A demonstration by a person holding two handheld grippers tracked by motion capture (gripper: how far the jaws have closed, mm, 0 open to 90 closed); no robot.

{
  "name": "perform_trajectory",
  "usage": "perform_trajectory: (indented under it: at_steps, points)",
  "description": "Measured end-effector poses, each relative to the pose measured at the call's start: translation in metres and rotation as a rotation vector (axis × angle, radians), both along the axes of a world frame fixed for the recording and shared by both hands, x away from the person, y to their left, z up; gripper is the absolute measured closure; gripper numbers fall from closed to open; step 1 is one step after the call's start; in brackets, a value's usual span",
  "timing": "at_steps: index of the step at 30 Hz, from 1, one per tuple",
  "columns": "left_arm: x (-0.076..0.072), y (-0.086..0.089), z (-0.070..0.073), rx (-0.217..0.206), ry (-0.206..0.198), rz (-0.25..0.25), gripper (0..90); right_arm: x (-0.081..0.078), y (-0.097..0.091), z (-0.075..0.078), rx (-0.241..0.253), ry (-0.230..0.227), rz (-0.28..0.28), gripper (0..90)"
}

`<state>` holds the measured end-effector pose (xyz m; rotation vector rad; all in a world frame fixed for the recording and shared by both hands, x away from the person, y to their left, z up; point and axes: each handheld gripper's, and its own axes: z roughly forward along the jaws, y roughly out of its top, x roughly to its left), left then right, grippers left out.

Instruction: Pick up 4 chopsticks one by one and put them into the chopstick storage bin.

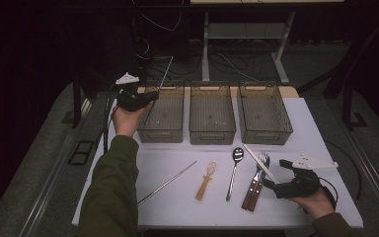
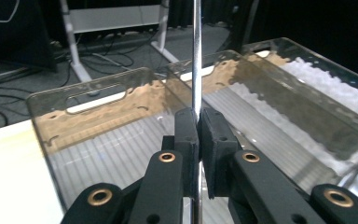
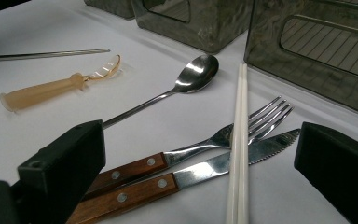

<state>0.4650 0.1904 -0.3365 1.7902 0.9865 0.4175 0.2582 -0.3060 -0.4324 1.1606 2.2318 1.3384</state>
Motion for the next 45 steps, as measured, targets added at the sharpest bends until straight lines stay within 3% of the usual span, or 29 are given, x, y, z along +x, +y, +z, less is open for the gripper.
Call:
perform_trajectory:
  at_steps: [9,10,15,22,36,45]
  points:
    - [0.013,0.002,-0.014,0.068,0.050,0.057,85.2,0.000,-0.001,0.000,0.011,0.000,-0.002,2.1]
    - [0.015,0.003,-0.017,0.093,0.061,0.061,85.2,0.000,-0.001,0.000,0.012,0.000,-0.002,2.1]
    - [0.018,0.002,-0.022,0.105,0.078,0.076,85.2,0.000,-0.002,0.000,0.018,0.005,-0.006,2.1]
    - [0.021,-0.005,-0.033,0.215,0.123,0.073,85.2,0.000,-0.002,0.000,0.020,0.000,-0.004,2.1]
    - [0.023,-0.014,-0.050,0.276,0.180,0.061,85.2,0.000,-0.002,0.000,0.021,0.001,-0.004,2.1]
    - [0.022,-0.015,-0.062,0.279,0.219,0.075,85.1,-0.001,-0.003,0.001,0.022,-0.001,-0.004,2.1]
